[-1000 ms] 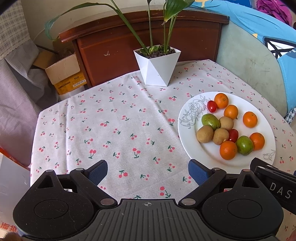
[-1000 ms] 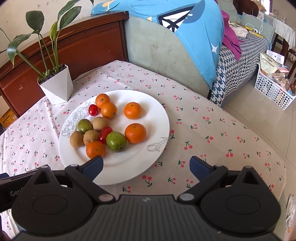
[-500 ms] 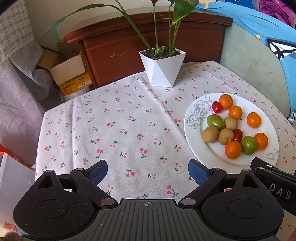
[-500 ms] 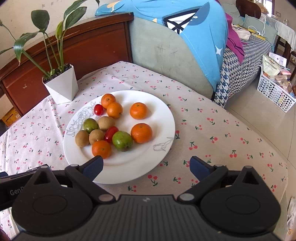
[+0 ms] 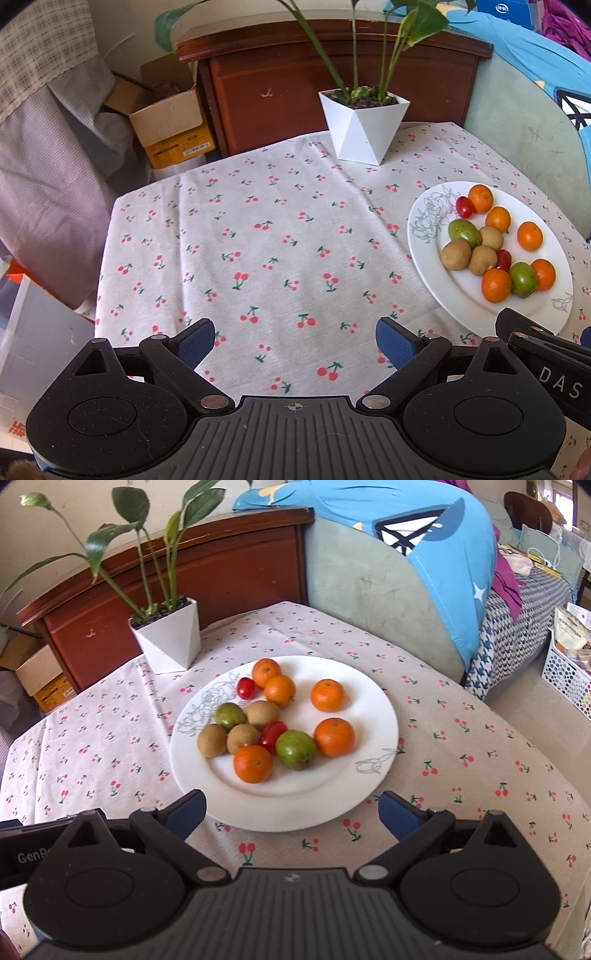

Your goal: Organize fruits

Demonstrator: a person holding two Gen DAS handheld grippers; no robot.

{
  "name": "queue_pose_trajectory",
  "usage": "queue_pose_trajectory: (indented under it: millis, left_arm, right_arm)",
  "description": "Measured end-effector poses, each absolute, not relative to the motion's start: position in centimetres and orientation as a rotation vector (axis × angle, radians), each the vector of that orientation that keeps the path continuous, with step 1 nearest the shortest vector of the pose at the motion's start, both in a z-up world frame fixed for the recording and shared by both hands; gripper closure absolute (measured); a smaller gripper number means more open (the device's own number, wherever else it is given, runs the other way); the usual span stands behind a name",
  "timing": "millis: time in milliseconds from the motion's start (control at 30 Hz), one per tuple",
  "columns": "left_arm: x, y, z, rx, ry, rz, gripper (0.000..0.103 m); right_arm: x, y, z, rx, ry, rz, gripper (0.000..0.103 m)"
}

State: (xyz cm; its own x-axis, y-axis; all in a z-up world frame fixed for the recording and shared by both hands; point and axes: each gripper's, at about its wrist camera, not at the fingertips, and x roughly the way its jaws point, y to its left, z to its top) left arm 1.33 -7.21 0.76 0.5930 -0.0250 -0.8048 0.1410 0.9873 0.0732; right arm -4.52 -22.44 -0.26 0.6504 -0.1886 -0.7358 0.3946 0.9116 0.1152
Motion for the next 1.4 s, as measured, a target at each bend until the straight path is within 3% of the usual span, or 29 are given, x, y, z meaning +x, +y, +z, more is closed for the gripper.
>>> queue_pose_trajectory:
  millis: [700,1400]
  left_arm:
    - [0.8,-0.6,1.2,0.02,0.927,-0.016,0.008]
    - [1.0,-0.3,0.8,0.016,0.935,-0.022,0.008]
  right_arm:
    - [-6.5,-15.6,-2.0,0.166,0.74,-0.026,0.004]
    - [-6.3,-12.7,-5.7,0.026,0.666,0.044,0.001]
